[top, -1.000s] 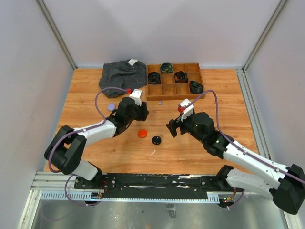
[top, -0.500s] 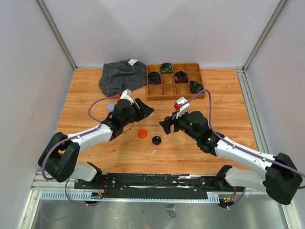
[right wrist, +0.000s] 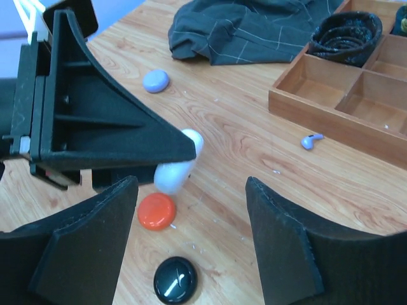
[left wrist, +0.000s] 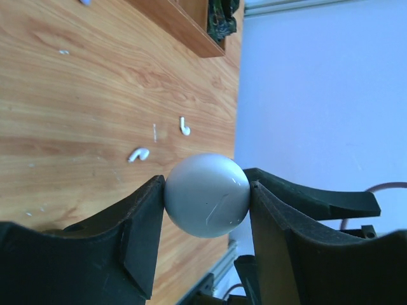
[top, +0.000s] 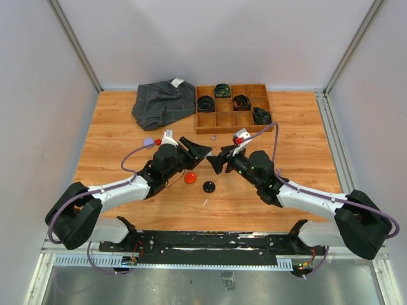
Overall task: Insert the wireless bluetooth earbuds into the charging case
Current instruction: Pick up the charging case at the center of the board.
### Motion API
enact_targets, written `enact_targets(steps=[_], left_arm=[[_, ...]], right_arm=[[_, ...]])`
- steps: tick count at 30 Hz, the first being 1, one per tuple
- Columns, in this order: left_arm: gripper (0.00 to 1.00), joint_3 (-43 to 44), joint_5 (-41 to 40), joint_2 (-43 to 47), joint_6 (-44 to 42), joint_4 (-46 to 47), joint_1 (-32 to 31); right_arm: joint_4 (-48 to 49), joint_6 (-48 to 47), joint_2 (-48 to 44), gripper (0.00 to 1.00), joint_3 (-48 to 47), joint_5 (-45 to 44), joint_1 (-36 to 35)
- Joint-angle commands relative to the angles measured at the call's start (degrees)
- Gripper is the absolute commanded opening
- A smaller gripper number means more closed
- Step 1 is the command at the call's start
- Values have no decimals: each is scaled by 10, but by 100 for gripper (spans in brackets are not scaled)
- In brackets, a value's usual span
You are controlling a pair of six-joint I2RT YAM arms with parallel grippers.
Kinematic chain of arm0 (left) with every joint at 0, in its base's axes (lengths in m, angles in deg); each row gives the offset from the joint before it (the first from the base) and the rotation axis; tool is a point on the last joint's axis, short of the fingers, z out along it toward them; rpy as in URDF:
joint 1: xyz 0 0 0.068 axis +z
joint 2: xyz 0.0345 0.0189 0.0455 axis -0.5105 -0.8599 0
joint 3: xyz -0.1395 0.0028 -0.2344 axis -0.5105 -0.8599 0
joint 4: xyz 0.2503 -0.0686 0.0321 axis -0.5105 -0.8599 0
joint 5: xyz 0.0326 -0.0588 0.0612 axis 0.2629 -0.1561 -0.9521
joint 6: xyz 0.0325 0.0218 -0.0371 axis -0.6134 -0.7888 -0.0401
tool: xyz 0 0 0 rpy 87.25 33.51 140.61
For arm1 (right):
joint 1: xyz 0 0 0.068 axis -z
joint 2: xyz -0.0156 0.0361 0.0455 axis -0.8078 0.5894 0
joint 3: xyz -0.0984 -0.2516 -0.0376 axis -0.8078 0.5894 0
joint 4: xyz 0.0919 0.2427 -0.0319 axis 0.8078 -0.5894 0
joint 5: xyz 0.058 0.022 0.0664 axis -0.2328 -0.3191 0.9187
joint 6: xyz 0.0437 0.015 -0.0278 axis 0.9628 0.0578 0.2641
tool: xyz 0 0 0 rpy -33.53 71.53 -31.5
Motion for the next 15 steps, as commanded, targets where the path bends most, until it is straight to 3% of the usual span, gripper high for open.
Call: enact_targets(steps=[1, 15], left_arm=[[27, -20, -47, 15, 69, 71, -21], [28, -46, -98, 32, 137, 113, -59]], right_arm=[[87, 18, 12, 68, 14, 9, 10], [177, 11, 38, 61, 46, 13, 4]])
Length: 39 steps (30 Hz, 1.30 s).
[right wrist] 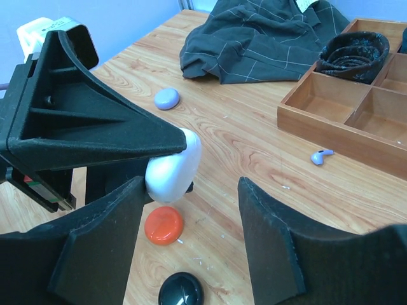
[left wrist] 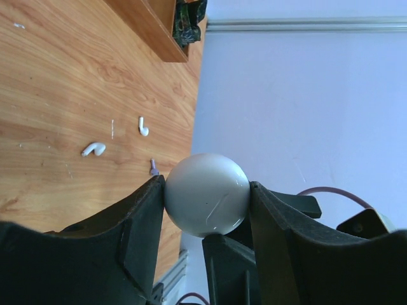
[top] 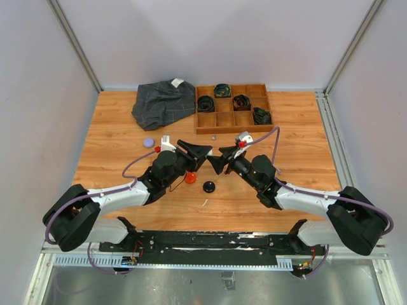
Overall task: Insert the wireless bluetooth earbuds into the charging case
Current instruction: Pick up the charging case at the center of the board.
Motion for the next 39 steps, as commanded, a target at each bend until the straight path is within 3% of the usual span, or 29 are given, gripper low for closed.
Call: enact_targets(steps=[1, 10, 13, 18, 24, 31, 39], left_arm=[[28, -5, -40, 16, 23, 33, -18], [28, -7, -64, 8, 35, 41, -35], [29, -7, -66, 7, 33, 42, -38], [35, -8, -66, 8, 29, 43, -39], [62, -23, -74, 20, -4, 67, -40], [81, -65, -99, 55, -118, 131, -39], [94, -103, -55, 115, -379, 181, -39]], right_arm=[[57, -2, 12, 60, 7, 2, 4], [68, -19, 22, 56, 0, -11, -10], [70, -24, 24, 50, 0, -12, -10], [67, -35, 18, 32, 0, -13, -10], [39, -55, 4, 14, -8, 4, -10], [-34, -79, -28, 6, -25, 26, -9], [-139, -95, -83, 5, -45, 80, 13]])
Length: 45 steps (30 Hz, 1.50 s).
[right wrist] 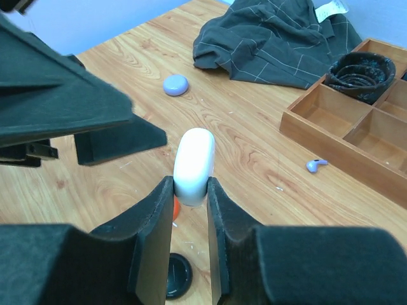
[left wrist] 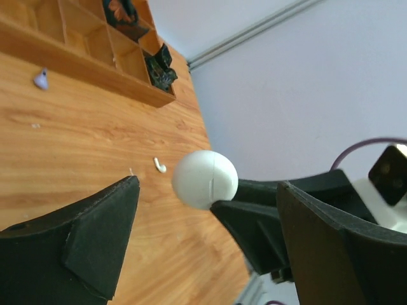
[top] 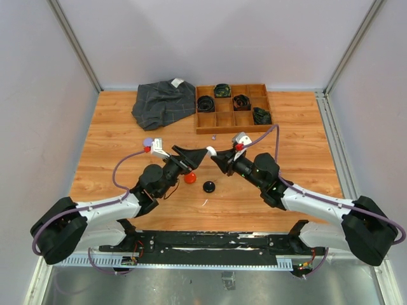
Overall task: Insert the wireless bluetooth earbuds into the charging case
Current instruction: Pick up the charging case at the center of the board.
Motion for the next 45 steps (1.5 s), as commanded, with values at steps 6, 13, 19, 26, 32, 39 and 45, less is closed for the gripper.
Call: enact_targets(steps=[6, 13, 19, 26, 32, 39, 45], left_arm=[[94, -21, 63, 91, -305, 18, -3], [93, -11, 276, 71, -384, 12, 81], [91, 0, 473, 16, -408, 46, 139], [87, 12, 643, -35, -423, 113, 184], [83, 32, 748, -79, -420, 181, 191], [73, 40, 794, -93, -404, 222, 191], [64, 33, 805, -100, -362, 291, 192]], right_arm=[[-139, -30, -76, 4, -42, 74, 37], [-231, -39, -133, 3, -56, 127, 65], [-276, -41, -149, 2, -74, 181, 76], [-324, -54, -150, 2, -109, 247, 79], [-377, -77, -142, 2, -147, 308, 79], [-388, -80, -118, 2, -168, 383, 79], [-392, -79, -93, 2, -182, 421, 78]])
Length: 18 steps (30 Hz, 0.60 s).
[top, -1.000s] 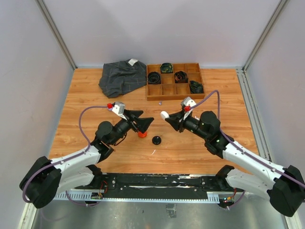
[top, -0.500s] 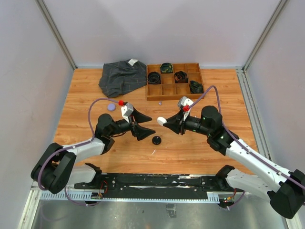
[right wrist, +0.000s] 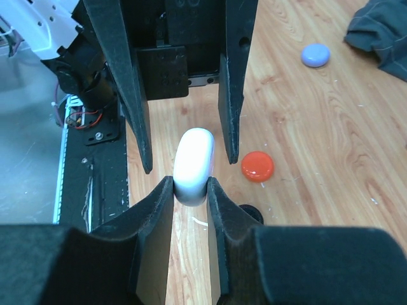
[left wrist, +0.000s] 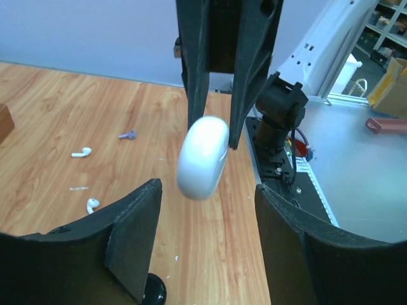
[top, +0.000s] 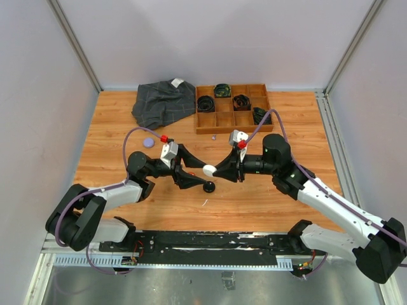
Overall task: Insert the wireless bluetooth earbuds into the charging case
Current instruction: Pick up the charging case at the center of the board.
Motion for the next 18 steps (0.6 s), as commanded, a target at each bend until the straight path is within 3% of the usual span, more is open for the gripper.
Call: enact_targets(steps=[1, 13, 18], left_arm=[[64, 4, 28, -13, 40, 96, 4], [43, 5, 53, -84, 153, 249, 4], [39, 5, 53, -92, 179, 287, 4]], right_arm=[[-4, -8, 11, 2, -25, 50, 6], [1, -10, 10, 3, -26, 50, 6], [2, -11, 12, 3, -26, 55, 6]])
